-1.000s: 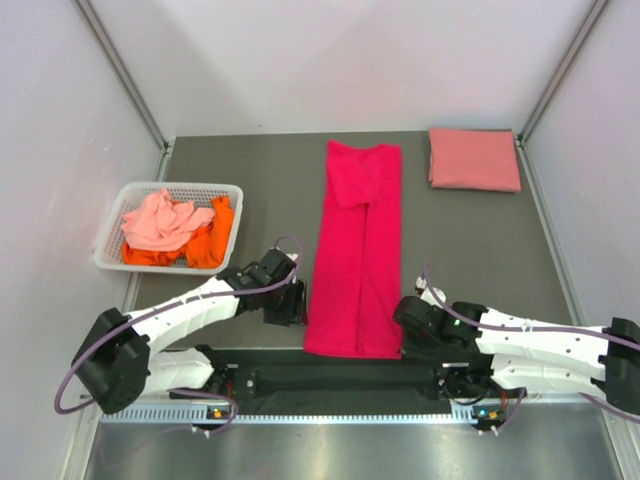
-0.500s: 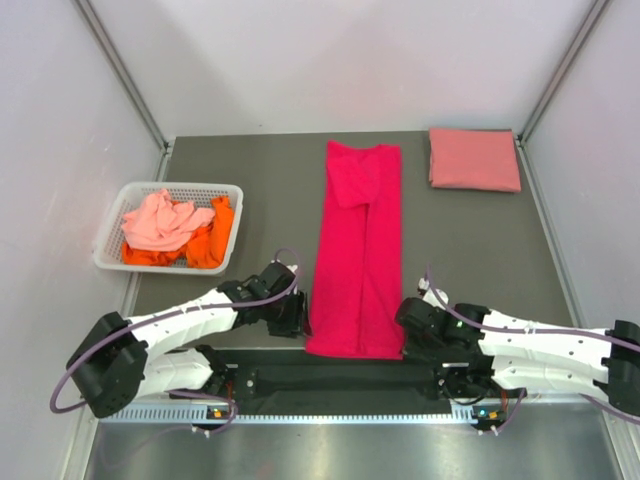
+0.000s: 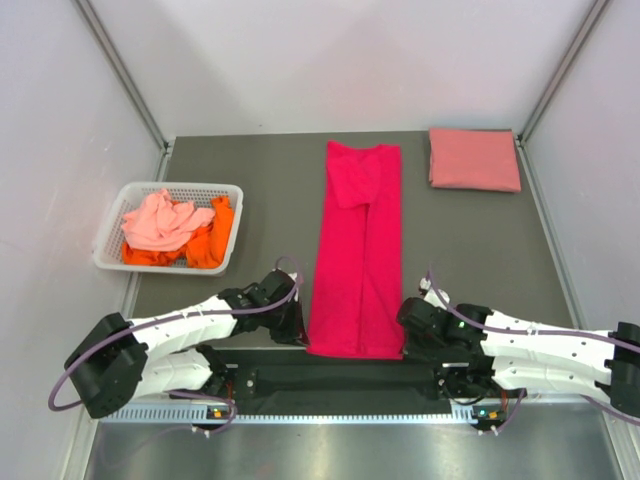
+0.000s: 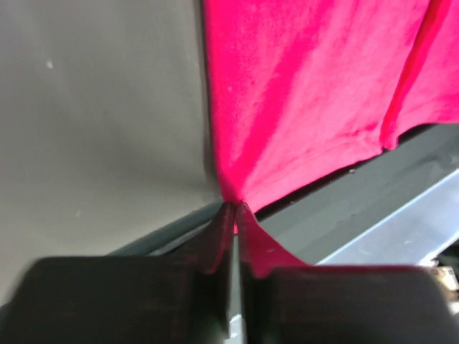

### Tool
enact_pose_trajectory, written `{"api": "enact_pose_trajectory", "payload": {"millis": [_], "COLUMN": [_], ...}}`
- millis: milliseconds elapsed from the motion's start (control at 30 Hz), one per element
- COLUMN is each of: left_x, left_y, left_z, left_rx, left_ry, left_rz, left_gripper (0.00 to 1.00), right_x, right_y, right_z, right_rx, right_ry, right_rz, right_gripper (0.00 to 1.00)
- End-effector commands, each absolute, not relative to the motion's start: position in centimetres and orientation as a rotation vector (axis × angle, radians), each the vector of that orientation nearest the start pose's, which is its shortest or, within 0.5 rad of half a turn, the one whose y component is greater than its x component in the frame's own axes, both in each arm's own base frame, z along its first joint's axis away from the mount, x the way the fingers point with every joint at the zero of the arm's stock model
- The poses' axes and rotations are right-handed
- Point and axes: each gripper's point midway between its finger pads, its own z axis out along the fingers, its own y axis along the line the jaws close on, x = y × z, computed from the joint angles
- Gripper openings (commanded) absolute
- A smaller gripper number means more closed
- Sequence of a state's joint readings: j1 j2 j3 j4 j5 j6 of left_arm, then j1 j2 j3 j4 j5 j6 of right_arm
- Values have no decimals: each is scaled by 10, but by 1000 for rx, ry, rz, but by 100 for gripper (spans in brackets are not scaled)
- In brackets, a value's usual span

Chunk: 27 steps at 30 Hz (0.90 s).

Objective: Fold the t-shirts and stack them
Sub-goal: Fold the tshirt

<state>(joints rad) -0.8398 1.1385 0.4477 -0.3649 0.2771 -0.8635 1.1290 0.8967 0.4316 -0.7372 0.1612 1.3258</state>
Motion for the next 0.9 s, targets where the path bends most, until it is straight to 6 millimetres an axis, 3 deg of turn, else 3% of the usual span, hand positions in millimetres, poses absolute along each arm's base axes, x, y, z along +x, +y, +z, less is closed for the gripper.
{"api": "enact_pose_trajectory", "payload": {"millis": [0,267,467,600,667,733,867], "left_x": [102,117,133,154,163,173,204], "left_y": [-238,-243,-245,-251,-249,-257,-269], "left_z": [41,57,65,81,79,88,90], "left_rx": [81,61,73,85,68,76,89], "left_ry": [2830,2804,2782,2750,2760,2739,2736], "left_rz": [-925,-884,-807,-722,-653,-662,-647], "left_gripper": [0,0,0,0,0,0,0], "right_x": [67,76,89,109,114,125,160], "right_y": [165,162,171,172,170,173,171], "right_z": [26,35,48,72,75,82,89], "right_rx": [323,258,184,124,77,51,-7], "right_ry": [2818,2778,2733,2654,2641,2616,2586], "right_rz": [403,359,345,277,221,193,139], "right_gripper": [0,0,0,0,0,0,0]}}
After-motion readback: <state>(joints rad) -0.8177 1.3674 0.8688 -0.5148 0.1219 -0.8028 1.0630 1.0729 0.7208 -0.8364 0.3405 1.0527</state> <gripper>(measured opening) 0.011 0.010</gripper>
